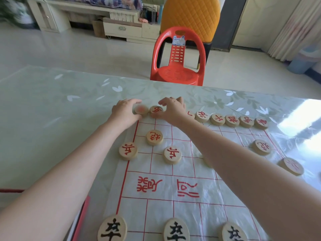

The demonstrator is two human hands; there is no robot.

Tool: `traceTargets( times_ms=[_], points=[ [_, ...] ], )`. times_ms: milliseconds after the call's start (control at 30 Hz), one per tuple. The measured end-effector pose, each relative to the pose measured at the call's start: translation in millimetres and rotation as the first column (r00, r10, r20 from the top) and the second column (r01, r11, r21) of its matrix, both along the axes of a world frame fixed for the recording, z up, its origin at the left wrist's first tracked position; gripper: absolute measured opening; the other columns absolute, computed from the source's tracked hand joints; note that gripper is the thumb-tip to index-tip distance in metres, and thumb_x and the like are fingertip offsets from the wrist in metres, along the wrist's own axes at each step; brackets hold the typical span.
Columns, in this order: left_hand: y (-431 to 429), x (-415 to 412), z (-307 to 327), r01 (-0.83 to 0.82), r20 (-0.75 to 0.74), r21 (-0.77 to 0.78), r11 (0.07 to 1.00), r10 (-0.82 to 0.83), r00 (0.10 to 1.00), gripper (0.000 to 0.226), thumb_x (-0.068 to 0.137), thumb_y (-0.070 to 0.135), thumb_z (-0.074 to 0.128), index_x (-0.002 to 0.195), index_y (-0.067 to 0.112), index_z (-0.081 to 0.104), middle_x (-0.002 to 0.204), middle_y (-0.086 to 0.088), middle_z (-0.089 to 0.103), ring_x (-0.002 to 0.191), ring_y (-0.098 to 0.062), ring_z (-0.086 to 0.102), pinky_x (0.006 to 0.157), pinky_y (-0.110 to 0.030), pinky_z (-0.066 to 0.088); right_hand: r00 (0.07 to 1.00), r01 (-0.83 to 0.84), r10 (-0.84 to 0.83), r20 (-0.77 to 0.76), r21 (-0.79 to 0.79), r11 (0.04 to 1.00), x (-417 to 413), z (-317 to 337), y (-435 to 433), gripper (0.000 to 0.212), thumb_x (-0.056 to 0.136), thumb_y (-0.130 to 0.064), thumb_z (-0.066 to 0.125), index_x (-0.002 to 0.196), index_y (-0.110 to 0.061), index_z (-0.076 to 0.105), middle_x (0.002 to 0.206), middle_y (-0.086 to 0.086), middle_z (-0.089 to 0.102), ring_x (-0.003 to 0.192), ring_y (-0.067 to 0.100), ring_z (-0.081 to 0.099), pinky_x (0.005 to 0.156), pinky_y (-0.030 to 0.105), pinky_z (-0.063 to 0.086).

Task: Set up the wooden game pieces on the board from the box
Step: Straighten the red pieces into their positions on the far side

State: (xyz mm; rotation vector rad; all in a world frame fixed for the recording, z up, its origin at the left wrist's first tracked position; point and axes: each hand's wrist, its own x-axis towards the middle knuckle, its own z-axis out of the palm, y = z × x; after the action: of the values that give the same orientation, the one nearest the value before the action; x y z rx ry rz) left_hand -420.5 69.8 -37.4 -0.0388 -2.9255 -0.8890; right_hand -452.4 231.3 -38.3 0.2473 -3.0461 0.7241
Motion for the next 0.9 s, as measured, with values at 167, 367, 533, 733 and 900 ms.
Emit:
traceTargets(
  times_ms=[167, 367, 533, 733, 900],
  points=[
    [-7, -7, 2, 0.107, 0.05, -0.039, 0.993, -0.105, 0.993, 0.05, 0.086, 0.013, 0.054, 0.134, 0.026, 0.046, 0.143, -0.002, 0.044, 0.134, -0.025, 0.036, 0.11, -0.039, 0.029, 0.999, -0.009, 0.01, -0.041, 0.039, 0.999, -3, -4, -6, 0.061, 0.074, -0.053, 0.068, 0.123, -0.02, 0.055, 0.121, 0.002, 0.055, 0.117, 0.025, 0.033, 0.097, 0.033, 0.029],
    [-14, -17, -2, 0.173, 0.034, -0.073, 0.982, -0.171, 0.985, 0.043, 0.086, 0.011, 0.053, 0.124, 0.033, 0.055, 0.136, 0.003, 0.051, 0.13, -0.025, 0.04, 0.11, -0.039, 0.028, 1.0, -0.007, 0.007, -0.026, -0.009, 1.0, -2, -3, -4, 0.059, 0.075, -0.043, 0.071, 0.126, -0.018, 0.056, 0.123, 0.004, 0.056, 0.119, 0.026, 0.031, 0.094, 0.031, 0.027],
    [-15, -21, -5, 0.119, -0.021, -0.233, 0.965, -0.128, 0.992, 0.043, 0.082, 0.036, 0.064, 0.124, 0.031, 0.055, 0.123, -0.004, 0.054, 0.121, -0.027, 0.038, 0.099, -0.037, 0.026, 1.0, -0.004, 0.004, -0.014, -0.044, 0.999, 1, -4, -5, 0.057, 0.077, -0.04, 0.07, 0.127, -0.017, 0.055, 0.124, 0.005, 0.056, 0.12, 0.025, 0.03, 0.094, 0.031, 0.027],
    [-9, -22, -13, -0.101, -0.08, -0.234, 0.967, 0.084, 0.993, 0.064, 0.06, 0.069, 0.066, 0.108, 0.028, 0.059, 0.111, -0.003, 0.054, 0.114, -0.027, 0.038, 0.093, -0.036, 0.029, 0.999, -0.019, 0.019, -0.025, -0.026, 0.999, 2, -4, -5, 0.057, 0.078, -0.039, 0.069, 0.128, -0.016, 0.055, 0.124, 0.007, 0.054, 0.121, 0.027, 0.03, 0.097, 0.033, 0.026],
    [-7, -17, -5, 0.026, 0.013, -0.14, 0.99, -0.024, 1.0, 0.069, 0.075, 0.049, 0.067, 0.136, 0.033, 0.038, 0.141, 0.002, 0.038, 0.131, -0.025, 0.026, 0.104, -0.039, 0.021, 1.0, -0.025, 0.025, -0.017, -0.004, 1.0, 3, -2, -6, 0.057, 0.078, -0.039, 0.07, 0.127, -0.015, 0.055, 0.124, 0.007, 0.054, 0.12, 0.027, 0.03, 0.096, 0.033, 0.027]
  ],
)
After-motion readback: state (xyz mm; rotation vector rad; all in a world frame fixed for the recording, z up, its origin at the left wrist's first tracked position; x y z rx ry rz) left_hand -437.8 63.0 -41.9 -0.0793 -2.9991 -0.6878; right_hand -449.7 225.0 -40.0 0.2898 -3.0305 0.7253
